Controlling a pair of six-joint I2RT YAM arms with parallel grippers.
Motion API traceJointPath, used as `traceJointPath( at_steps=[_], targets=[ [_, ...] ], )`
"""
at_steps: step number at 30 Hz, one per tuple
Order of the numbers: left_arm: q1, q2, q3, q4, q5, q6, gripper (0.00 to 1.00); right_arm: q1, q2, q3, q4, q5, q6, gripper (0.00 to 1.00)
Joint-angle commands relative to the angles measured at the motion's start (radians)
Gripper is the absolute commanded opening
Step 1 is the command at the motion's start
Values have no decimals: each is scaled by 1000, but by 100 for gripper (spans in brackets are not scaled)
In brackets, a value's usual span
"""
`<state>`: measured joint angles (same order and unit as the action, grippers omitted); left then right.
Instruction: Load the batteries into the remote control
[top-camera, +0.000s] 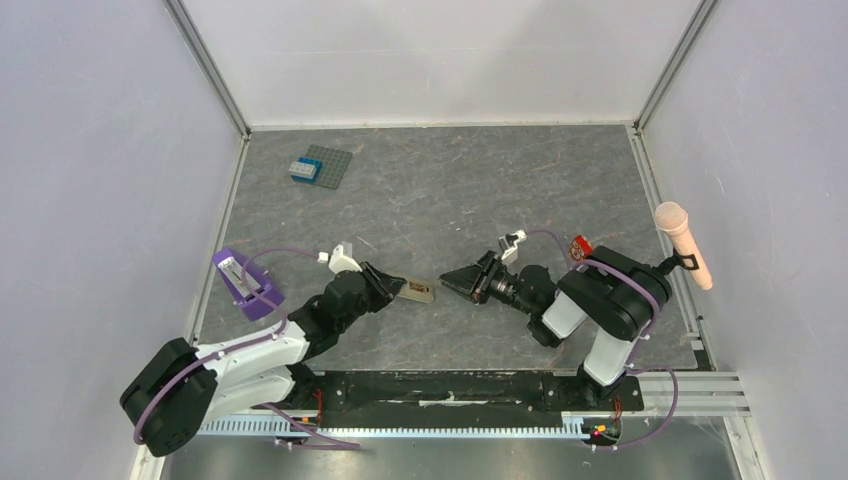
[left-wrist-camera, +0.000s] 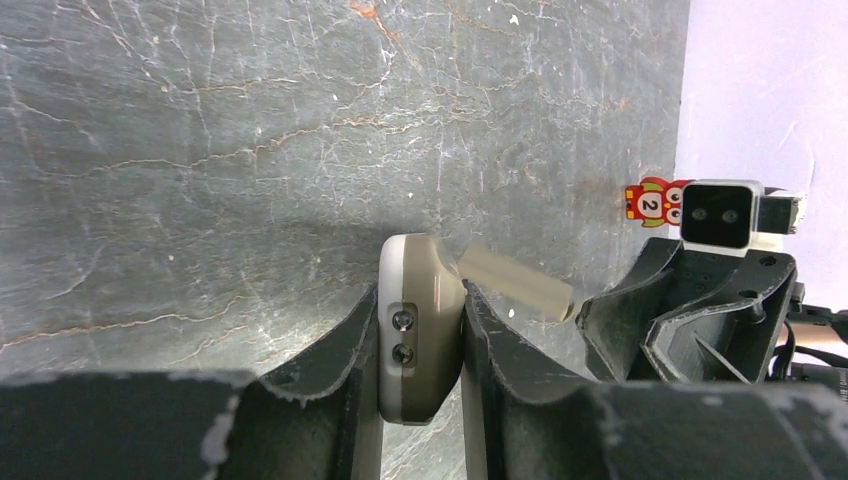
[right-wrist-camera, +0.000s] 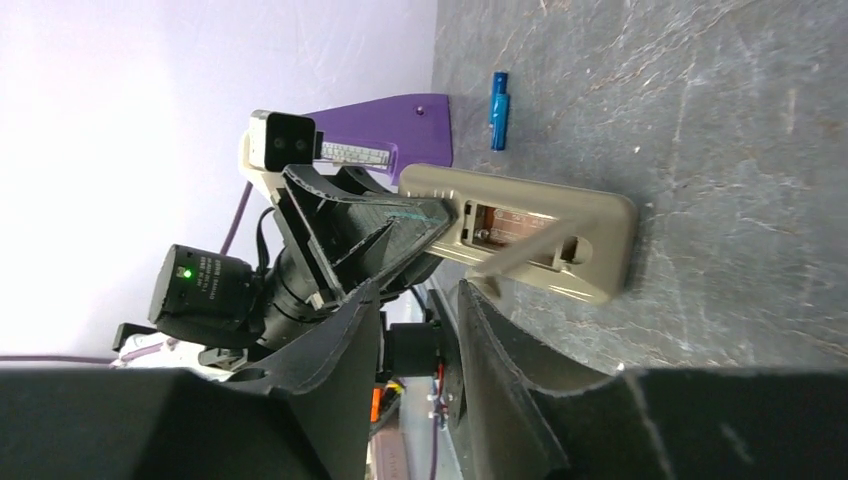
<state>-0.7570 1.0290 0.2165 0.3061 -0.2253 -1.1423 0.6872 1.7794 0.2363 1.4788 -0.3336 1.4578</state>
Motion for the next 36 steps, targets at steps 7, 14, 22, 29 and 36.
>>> traceJointPath(
  at_steps=[7,14,22,29,36],
  targets=[
    [-5,-50,17,-390,-125,200,2,-18,-277,24,-503,178,-311,45],
    [-5,-116,101,-484,-123,265,2,-5,-386,132,-874,278,-486,49],
    [-5,-243,314,-639,-66,478,2,150,-378,344,-1065,304,-707,55],
    [-5,-217,500,-748,350,695,2,151,-552,394,-1249,-38,-1141,85],
    [-5,-262,609,-763,708,846,2,150,-774,376,-1359,-251,-1255,98]
  ],
)
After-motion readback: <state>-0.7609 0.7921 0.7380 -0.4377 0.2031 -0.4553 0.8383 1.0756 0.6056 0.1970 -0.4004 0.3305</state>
